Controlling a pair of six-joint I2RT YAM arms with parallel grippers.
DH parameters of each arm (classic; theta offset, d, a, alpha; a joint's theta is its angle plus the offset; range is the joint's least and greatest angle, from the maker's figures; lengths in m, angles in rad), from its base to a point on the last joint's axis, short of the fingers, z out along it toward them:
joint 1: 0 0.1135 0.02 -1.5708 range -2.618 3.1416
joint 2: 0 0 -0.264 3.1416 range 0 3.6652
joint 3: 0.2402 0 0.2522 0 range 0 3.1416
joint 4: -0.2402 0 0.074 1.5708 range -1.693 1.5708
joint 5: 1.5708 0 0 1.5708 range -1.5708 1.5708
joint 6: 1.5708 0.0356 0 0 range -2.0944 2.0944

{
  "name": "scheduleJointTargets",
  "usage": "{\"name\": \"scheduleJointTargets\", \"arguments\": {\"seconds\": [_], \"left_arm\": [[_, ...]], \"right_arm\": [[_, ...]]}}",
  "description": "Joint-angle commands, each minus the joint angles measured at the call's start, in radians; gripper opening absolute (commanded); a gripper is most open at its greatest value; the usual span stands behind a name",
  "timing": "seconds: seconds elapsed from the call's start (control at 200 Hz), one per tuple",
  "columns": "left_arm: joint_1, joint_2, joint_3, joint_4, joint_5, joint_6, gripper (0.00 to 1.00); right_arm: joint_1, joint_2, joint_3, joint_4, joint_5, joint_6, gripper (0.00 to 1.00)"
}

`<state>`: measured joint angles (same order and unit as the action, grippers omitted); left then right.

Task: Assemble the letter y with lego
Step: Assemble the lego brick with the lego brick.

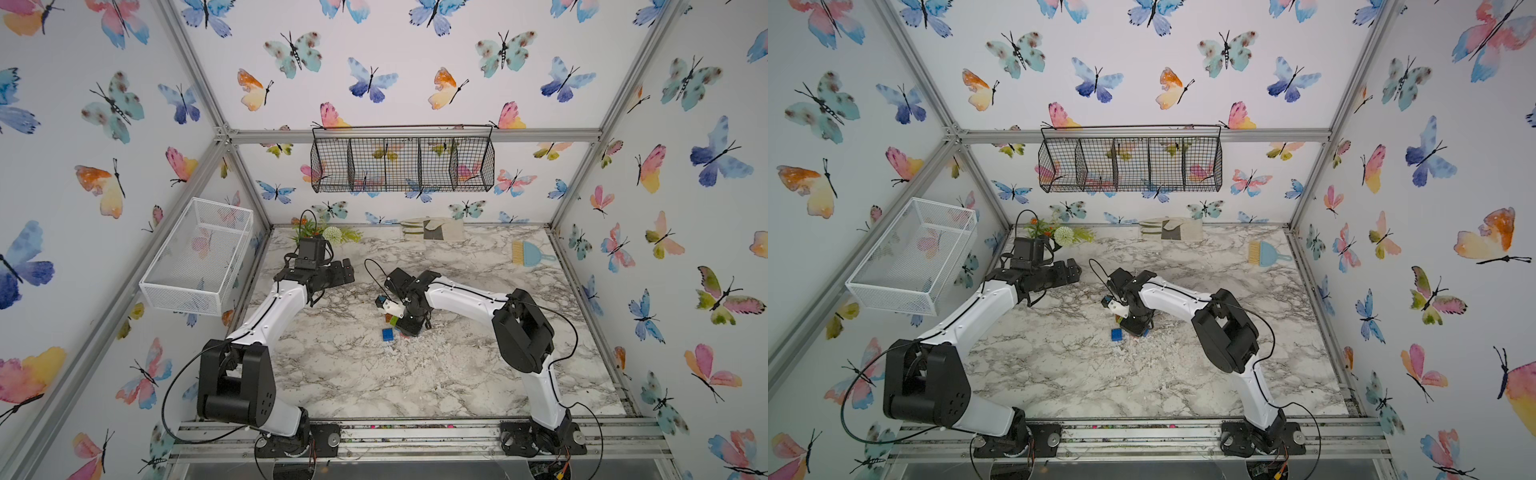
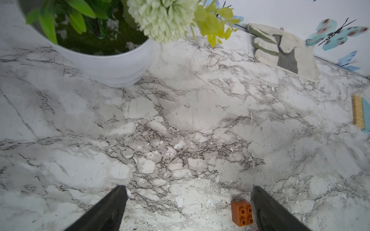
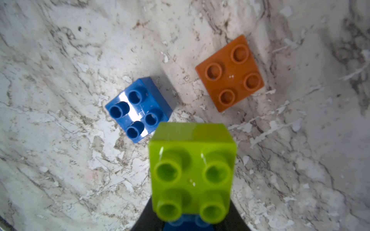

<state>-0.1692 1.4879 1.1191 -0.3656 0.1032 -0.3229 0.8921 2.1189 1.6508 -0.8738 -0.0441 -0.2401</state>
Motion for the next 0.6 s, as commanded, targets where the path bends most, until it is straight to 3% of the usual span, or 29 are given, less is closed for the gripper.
{"name": "scheduleJointTargets", "arguments": {"seconds": [0.0,0.596], "left_arm": [[0.006,0.005,0.027,-0.021,0.011,-0.004,0.97],[0.006,0.003,0.027,-0.018,0.012,-0.004,0.97]], "right_arm": [[0.008,0.041,-0.034,-0.065,0.014,0.006,0.21],[0.009,0.022,-0.060,-0.082,0.004,0.044,0.19]]}}
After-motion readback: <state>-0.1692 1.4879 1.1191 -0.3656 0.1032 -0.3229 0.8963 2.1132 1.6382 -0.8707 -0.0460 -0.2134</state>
